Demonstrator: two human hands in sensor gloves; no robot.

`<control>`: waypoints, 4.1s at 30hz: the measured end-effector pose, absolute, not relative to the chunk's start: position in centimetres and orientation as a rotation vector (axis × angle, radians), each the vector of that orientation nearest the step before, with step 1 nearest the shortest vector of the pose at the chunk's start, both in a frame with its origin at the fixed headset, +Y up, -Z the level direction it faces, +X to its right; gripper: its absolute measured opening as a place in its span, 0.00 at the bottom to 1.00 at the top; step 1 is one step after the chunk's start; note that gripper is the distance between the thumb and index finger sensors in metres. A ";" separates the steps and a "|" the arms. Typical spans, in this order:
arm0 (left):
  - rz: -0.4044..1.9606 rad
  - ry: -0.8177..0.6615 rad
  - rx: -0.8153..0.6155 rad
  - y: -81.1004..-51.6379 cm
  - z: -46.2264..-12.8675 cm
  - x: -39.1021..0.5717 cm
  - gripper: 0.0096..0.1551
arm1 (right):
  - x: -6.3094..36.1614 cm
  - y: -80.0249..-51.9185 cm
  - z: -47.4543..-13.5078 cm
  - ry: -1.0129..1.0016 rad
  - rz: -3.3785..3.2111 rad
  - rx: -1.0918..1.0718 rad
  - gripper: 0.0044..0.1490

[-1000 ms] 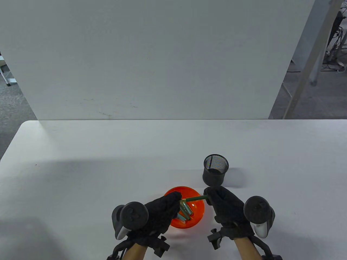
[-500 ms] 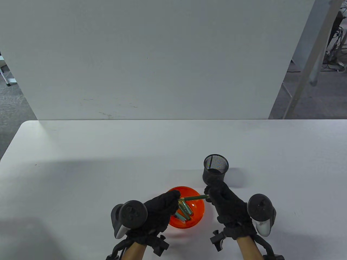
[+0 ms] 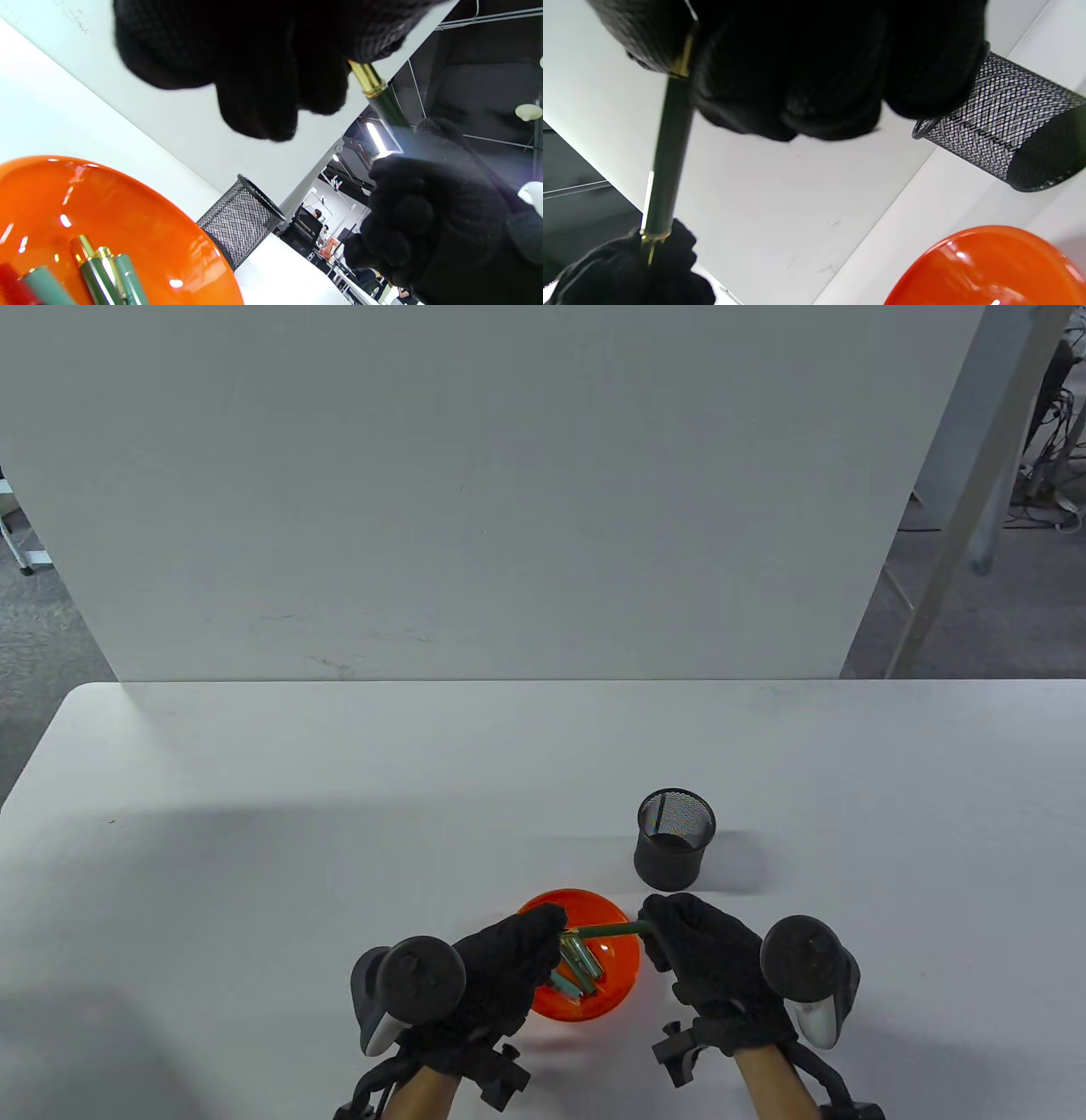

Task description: Assemble fountain pens from components

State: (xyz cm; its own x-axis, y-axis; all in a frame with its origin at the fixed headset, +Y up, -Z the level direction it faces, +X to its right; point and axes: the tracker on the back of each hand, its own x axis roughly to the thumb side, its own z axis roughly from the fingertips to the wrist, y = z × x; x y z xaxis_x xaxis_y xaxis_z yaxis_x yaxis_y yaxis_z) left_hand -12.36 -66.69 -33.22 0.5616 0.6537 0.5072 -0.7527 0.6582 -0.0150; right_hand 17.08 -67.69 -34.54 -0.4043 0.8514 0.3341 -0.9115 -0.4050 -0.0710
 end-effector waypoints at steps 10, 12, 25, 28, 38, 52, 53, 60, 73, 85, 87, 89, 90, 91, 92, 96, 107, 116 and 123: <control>0.870 -0.492 0.205 -66.8 -33.3 -12.7 0.23 | 16.9 -67.8 -34.6 -0.233 1.933 0.304 0.44; 0.876 -0.485 0.195 -66.9 -33.4 -12.8 0.23 | 17.0 -67.7 -34.6 -0.188 1.932 0.356 0.47; 0.877 -0.483 0.204 -66.9 -33.3 -12.8 0.23 | 17.1 -67.2 -34.7 -0.260 1.890 0.361 0.27; 0.852 -0.501 0.205 -67.0 -33.1 -12.3 0.23 | 17.3 -67.5 -34.7 -0.288 1.951 0.311 0.29; 0.871 -0.502 0.200 -67.0 -33.1 -12.4 0.23 | 17.2 -67.6 -34.5 -0.291 1.930 0.306 0.41; 0.880 -0.488 0.213 -66.9 -33.2 -12.5 0.23 | 17.5 -67.1 -34.6 -0.291 1.857 0.360 0.25; 0.858 -0.496 0.219 -66.8 -33.1 -12.3 0.23 | 17.5 -67.2 -34.5 -0.307 1.871 0.335 0.26; 0.834 -0.523 0.221 -66.7 -32.8 -12.0 0.23 | 17.3 -67.4 -34.2 -0.367 1.964 0.267 0.34; 0.905 -0.458 0.207 -67.0 -33.5 -13.2 0.23 | 16.7 -67.1 -34.7 -0.239 1.853 0.444 0.30; 0.834 -0.522 0.205 -66.9 -33.0 -11.8 0.23 | 16.9 -67.4 -34.2 -0.397 2.006 0.262 0.28; 0.845 -0.513 0.203 -66.9 -33.1 -11.9 0.23 | 16.9 -67.5 -34.3 -0.369 1.977 0.288 0.28; 0.875 -0.503 0.180 -67.0 -33.3 -12.0 0.24 | 16.7 -67.4 -34.6 -0.262 1.899 0.388 0.33; 0.893 -0.497 0.173 -67.1 -33.4 -12.1 0.24 | 16.5 -67.5 -34.6 -0.218 1.873 0.423 0.35; 0.930 -0.489 0.167 -67.3 -33.4 -12.2 0.24 | 16.3 -67.5 -34.7 -0.185 1.847 0.458 0.34; 0.955 -0.486 0.156 -67.3 -33.5 -12.2 0.24 | 16.1 -67.5 -34.8 -0.171 1.843 0.476 0.31; 0.884 -0.506 0.212 -67.0 -32.9 -12.0 0.24 | 16.0 -67.4 -34.8 -0.150 1.894 0.414 0.25; 0.776 -0.496 0.320 -66.4 -32.4 -11.8 0.24 | 16.6 -67.7 -35.1 -0.037 1.817 0.297 0.25; 0.750 -0.417 0.227 -67.5 -33.7 -12.5 0.34 | 19.8 -68.6 -35.8 -0.090 1.594 0.129 0.26; 0.695 -0.429 0.137 -68.1 -34.4 -12.6 0.31 | 20.5 -68.4 -35.8 -0.128 1.502 0.111 0.26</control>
State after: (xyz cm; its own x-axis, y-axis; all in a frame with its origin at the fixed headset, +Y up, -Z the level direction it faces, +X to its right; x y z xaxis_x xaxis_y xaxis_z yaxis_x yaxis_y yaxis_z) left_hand -12.56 -68.08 -34.37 0.6849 0.5908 0.4265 -0.6462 0.7629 -0.0190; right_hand 20.49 -68.36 -35.80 0.0644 0.9860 0.1536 -0.9978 0.0661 -0.0059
